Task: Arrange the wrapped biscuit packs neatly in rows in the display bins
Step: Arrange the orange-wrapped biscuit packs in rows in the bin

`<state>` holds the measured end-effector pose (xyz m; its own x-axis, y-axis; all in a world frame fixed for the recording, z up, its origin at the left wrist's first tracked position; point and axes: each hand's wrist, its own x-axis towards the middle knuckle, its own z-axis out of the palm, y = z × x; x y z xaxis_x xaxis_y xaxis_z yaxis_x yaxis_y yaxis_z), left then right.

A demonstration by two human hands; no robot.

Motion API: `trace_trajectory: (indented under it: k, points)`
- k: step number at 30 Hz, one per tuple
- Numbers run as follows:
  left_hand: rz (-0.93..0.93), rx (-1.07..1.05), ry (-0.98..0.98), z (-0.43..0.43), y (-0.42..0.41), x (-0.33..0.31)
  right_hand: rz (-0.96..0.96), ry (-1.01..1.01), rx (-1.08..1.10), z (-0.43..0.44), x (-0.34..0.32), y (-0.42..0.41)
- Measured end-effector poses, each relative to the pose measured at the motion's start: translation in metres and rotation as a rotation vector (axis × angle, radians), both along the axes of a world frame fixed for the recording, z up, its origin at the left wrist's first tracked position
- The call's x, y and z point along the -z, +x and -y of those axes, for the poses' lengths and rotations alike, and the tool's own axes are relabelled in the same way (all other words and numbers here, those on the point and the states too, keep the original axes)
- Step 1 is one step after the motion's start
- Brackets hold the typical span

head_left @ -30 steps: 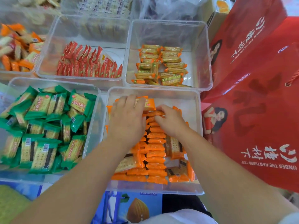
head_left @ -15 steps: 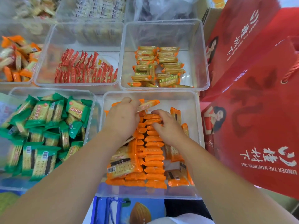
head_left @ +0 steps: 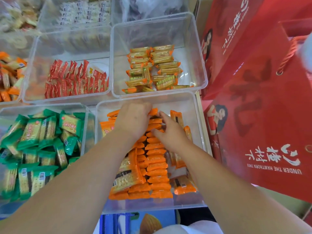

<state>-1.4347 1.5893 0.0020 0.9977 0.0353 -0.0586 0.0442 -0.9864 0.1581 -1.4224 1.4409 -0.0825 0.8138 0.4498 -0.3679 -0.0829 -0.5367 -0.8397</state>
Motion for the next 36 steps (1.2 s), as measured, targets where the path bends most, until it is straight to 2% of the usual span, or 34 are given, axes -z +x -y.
trace_trajectory:
  k: [6, 10, 13, 15, 17, 20, 23, 29, 31, 34, 36]
  points:
    - [-0.162, 0.086, 0.133, -0.001, -0.011, 0.018, 0.019, -0.059, 0.033, -0.001, 0.001, 0.001]
    - [-0.202, 0.116, 0.047, -0.007, -0.025, 0.022, 0.158, -0.088, -0.116, -0.002, -0.006, -0.001]
    - [-0.06, 0.085, -0.096, -0.011, -0.043, 0.007, 0.201, -0.125, -0.166, -0.006, -0.014, 0.0]
    - [0.122, -0.057, -0.119, -0.019, -0.06, -0.001, 0.207, -0.169, -0.175, -0.009, -0.017, 0.001]
    - [0.191, -0.211, -0.097, -0.03, -0.074, -0.009, 0.213, -0.191, -0.189, -0.01, -0.019, 0.001]
    - [0.032, -0.328, -0.037, -0.045, -0.084, -0.014, 0.199, -0.165, -0.179, -0.01, -0.019, -0.002]
    - [-0.123, -0.304, 0.018, -0.054, -0.087, -0.016, 0.191, -0.149, -0.168, -0.009, -0.018, -0.005]
    - [-0.195, -0.324, 0.125, -0.061, -0.088, -0.024, 0.193, -0.136, -0.168, -0.01, -0.016, -0.009]
    - [-0.184, -0.333, 0.065, -0.062, -0.089, -0.03, 0.187, -0.142, -0.172, -0.01, -0.016, -0.009]
    - [-0.197, -0.366, -0.171, -0.064, -0.09, -0.053, 0.178, -0.146, -0.177, -0.009, -0.015, -0.007]
    - [-0.212, -0.388, -0.216, -0.066, -0.089, -0.07, 0.172, -0.139, -0.179, -0.008, -0.013, -0.007]
